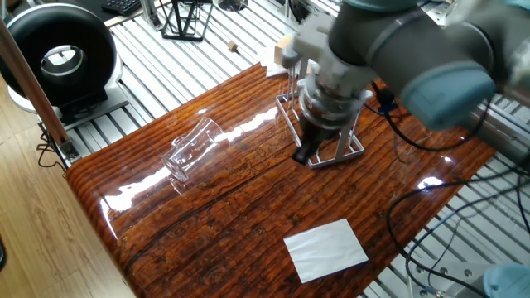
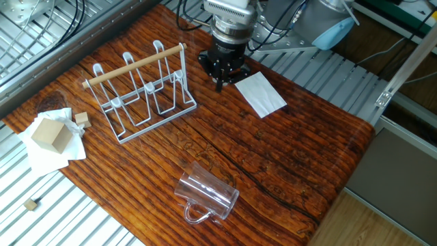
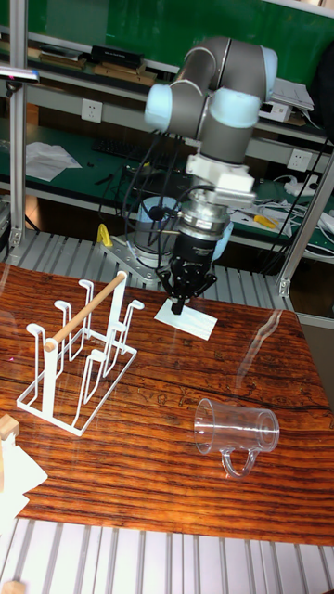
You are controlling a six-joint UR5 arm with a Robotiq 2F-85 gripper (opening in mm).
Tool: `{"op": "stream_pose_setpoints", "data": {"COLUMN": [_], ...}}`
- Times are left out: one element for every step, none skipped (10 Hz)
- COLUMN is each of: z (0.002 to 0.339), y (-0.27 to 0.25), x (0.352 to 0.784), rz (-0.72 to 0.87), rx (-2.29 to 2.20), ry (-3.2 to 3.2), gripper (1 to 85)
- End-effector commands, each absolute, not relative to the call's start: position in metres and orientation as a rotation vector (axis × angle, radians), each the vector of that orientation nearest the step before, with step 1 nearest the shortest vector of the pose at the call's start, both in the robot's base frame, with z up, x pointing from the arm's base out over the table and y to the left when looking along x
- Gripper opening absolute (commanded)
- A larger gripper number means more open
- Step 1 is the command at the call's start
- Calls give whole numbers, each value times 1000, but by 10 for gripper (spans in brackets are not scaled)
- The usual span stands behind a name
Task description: Put the cup on the cup rack
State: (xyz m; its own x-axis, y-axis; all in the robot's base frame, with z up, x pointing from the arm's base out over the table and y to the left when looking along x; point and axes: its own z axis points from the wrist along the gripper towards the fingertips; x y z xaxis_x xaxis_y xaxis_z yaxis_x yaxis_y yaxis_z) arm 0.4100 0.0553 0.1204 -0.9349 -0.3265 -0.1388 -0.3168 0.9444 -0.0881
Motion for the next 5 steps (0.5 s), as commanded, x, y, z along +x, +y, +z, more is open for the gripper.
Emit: {"op": "stream_pose_setpoints", "data": {"z": [134,131,127,123,120], "y": [77,86,98,107,116], "x": [441,454,470,484,492], "rz": [-122,-111,-103,-118,-121], "rx": [-533,-545,-565,-585,-603], "ry": [2949,2930,2902,2881,2867], "gripper": [37,37,37,37,47]}}
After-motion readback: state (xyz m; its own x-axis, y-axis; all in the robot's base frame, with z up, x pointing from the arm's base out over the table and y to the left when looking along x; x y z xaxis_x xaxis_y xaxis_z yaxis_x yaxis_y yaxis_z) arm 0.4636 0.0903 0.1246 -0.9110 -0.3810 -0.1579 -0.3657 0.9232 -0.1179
